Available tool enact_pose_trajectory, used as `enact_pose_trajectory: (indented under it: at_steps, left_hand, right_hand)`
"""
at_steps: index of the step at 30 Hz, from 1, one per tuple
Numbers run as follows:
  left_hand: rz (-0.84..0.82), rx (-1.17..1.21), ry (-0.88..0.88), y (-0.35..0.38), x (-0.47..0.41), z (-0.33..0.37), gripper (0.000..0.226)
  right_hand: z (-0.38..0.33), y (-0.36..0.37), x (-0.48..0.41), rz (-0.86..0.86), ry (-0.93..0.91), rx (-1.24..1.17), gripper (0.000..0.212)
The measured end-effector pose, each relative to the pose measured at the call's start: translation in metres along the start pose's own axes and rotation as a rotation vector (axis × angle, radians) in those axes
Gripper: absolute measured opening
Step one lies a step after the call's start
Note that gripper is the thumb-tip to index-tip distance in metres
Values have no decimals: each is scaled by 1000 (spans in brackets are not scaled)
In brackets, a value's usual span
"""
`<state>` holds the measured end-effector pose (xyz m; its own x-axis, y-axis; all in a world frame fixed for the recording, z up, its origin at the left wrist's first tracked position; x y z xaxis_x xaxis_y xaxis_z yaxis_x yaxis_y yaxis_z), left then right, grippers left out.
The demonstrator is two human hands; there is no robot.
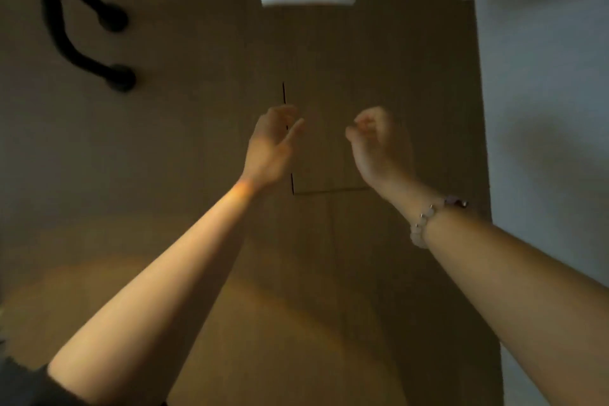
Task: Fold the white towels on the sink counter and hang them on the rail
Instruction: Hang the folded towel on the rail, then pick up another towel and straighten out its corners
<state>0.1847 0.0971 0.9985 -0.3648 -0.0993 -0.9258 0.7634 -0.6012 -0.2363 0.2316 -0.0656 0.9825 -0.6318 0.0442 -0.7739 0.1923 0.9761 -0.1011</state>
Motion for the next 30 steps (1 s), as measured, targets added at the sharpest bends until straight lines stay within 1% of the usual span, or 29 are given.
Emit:
enact_pose_trajectory:
  at_steps: [2, 4, 7, 9, 13, 17, 21, 25, 30]
  left_hand:
    - [-100, -193, 76, 13, 52, -18, 30]
    - [-190, -358, 131, 27, 103, -32, 38]
    - [-284, -531, 104, 43, 169, -53, 43]
    - [-310, -585, 66, 50, 205, -62, 42]
    - [-307, -616, -28, 52, 266, -77, 36]
    - [-405, -659, -117, 50, 342, -95, 40]
    - [-502, -662, -231, 41, 435, -111, 40]
    - [-569, -655, -302, 28, 509, -116, 37]
    - [-661, -599, -396, 14, 584, -119, 36]
  right_hand:
    - [39, 10, 41, -52, -97, 264, 25]
    - [73, 19, 76, -56, -158, 416, 29]
    - [110, 34, 122, -55, -200, 501, 36]
    - [126, 44, 152, -76, -206, 530, 41]
    - [153, 69, 209, -224, -205, 564, 41]
    - [180, 87, 278, -377, -256, 615, 35]
    - [202, 101, 355, -537, -201, 625, 38]
    - [214, 113, 425, -663, -192, 659, 37]
    - [228, 113, 503, -768, -58, 693, 36]
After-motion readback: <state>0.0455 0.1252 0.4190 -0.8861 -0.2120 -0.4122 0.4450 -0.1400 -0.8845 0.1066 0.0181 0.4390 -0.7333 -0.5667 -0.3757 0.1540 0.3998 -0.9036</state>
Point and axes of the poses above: each hand's wrist, its own x-axis away from the middle knuckle, its own y-axis out of the palm, z = x × y, the point moved 6 cm from there along -x, towards the middle knuckle, and after that the axes turned 6 degrees about y, right-handed, at the moved point
